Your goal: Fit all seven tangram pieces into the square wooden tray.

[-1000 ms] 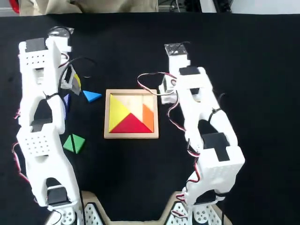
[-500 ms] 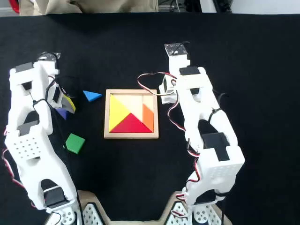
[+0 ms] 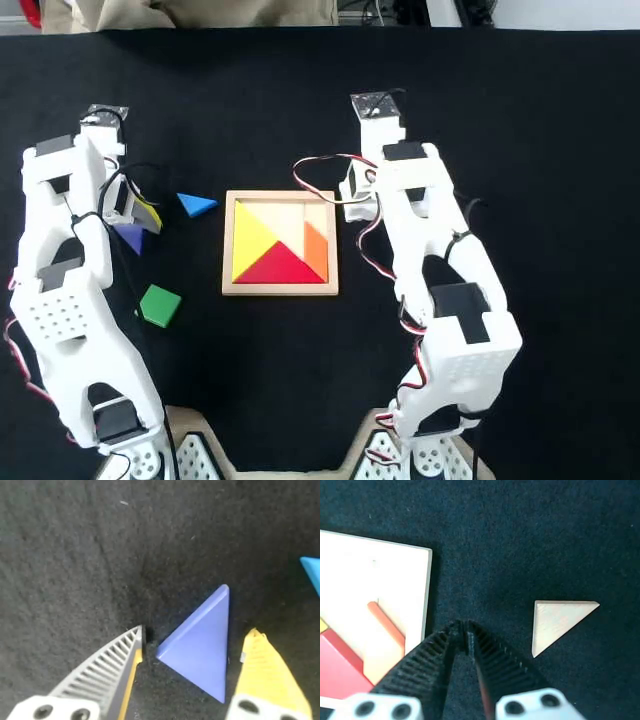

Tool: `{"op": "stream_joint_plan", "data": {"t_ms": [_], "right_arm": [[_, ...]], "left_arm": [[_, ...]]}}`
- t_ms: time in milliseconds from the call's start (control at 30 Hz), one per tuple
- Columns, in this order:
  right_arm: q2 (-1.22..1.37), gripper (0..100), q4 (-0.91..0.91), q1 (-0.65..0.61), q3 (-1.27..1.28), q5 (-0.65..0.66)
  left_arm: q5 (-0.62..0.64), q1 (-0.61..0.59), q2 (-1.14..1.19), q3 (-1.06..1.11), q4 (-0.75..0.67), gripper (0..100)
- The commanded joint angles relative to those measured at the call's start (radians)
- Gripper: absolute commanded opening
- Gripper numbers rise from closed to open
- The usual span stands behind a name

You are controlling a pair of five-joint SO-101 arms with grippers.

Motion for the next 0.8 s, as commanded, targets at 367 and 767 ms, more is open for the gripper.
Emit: {"op": "stream_joint_plan", "data": {"t_ms": [367,767], "right_arm": [[-0.005,1.1,-0.008,-0.005,-0.050,0.011],[-0.005,1.1,-0.008,-0.005,-0.048,0.011]], "left_arm": [[-0.077,0.019,-0.020,0.030,-0.021,19],[-0.071,-0.036,-0.087,0.004,0.058,31]]}}
